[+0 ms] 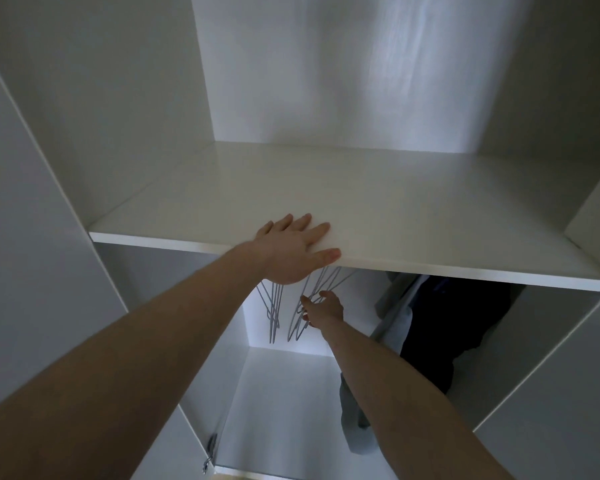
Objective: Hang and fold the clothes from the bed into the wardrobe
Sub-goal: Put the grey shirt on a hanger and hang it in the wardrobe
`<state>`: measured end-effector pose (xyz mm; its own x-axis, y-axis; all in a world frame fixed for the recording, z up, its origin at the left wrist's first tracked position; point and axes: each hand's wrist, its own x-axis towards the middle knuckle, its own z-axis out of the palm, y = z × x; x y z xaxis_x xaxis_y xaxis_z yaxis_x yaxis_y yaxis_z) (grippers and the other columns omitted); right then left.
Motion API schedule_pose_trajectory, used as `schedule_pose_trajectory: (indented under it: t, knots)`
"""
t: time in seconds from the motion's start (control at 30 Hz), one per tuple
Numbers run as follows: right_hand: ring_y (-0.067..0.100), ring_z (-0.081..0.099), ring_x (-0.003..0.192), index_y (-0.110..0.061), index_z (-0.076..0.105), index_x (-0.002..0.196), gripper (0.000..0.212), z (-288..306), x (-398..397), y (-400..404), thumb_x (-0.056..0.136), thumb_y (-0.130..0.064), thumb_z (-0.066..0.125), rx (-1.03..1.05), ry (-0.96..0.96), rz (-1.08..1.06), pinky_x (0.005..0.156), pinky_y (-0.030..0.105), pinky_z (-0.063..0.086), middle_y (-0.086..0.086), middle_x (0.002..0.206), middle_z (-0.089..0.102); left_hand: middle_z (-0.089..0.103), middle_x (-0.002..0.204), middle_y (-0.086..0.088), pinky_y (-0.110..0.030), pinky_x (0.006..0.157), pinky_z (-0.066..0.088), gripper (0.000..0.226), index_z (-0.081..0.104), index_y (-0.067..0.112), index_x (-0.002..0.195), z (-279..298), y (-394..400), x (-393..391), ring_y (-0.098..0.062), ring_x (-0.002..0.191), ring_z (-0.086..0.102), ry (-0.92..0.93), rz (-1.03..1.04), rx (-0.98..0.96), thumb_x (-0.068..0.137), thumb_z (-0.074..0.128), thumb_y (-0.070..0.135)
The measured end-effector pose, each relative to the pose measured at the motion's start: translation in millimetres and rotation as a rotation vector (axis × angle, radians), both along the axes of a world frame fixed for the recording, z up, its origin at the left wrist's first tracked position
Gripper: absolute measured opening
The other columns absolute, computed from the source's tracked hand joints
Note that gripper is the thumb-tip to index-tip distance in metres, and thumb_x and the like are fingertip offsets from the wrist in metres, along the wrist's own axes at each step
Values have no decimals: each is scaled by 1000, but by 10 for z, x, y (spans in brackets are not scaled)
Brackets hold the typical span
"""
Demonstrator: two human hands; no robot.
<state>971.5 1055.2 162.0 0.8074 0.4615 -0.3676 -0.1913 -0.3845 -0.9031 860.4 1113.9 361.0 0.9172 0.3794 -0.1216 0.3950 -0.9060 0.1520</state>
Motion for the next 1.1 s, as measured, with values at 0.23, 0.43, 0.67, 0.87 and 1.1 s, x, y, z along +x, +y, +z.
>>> schedule_pose_trajectory:
  t: [0.23,0.43,0.67,0.87,1.1]
  knots:
    - [31,66,82,-11,54,140,32,60,-39,100,111,-20,45,178,213,-54,70,35,56,23,113,73,-9,172,8,-47,124,-8,76,-3,47,160,44,-16,-12,-24,158,-10,12,-4,-10,95,21,79]
    - [27,62,73,-15,46,149,41,88,-37,143,109,-9,46,233,277,-94,69,33,52,20,102,69,-10,172,8,-47,124,-8,76,-3,47,160,50,-37,-27,-23,158,-10,22,3,-11,95,21,79]
    - [23,64,72,-8,56,137,32,117,-17,228,105,-11,58,193,205,-106,70,33,57,21,103,71,-11,171,9,-46,124,-9,76,-3,48,160,48,-16,-18,-22,158,-11,26,1,-20,95,21,79]
    - [33,66,104,2,62,124,33,68,-10,91,109,-20,42,-60,-107,-68,97,47,57,22,122,66,-9,172,8,-47,124,-8,77,-3,47,160,32,11,-10,-24,158,-10,28,0,-25,94,22,80]
    - [16,60,77,-4,62,116,28,41,-61,-331,109,-12,36,-96,-273,-76,63,26,50,13,111,66,-10,172,4,-48,125,-5,77,-5,44,161,25,44,-16,-27,158,-9,46,-12,16,96,20,78]
